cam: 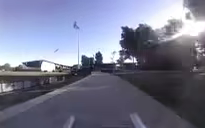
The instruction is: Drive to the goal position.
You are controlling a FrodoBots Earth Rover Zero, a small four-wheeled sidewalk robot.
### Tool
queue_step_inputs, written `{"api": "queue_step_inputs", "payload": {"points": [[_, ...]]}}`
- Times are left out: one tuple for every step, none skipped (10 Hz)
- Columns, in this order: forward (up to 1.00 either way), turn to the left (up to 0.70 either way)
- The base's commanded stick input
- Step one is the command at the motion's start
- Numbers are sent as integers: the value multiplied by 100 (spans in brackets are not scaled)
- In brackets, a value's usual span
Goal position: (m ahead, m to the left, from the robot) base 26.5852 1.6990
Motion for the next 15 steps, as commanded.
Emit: {"api": "queue_step_inputs", "payload": {"points": [[100, 0], [100, 0], [100, 0], [100, 0], [100, 0], [100, 0], [100, 0], [100, 0], [100, 0], [100, 0], [100, 0], [100, 0], [100, 0], [100, 0], [100, 0]]}}
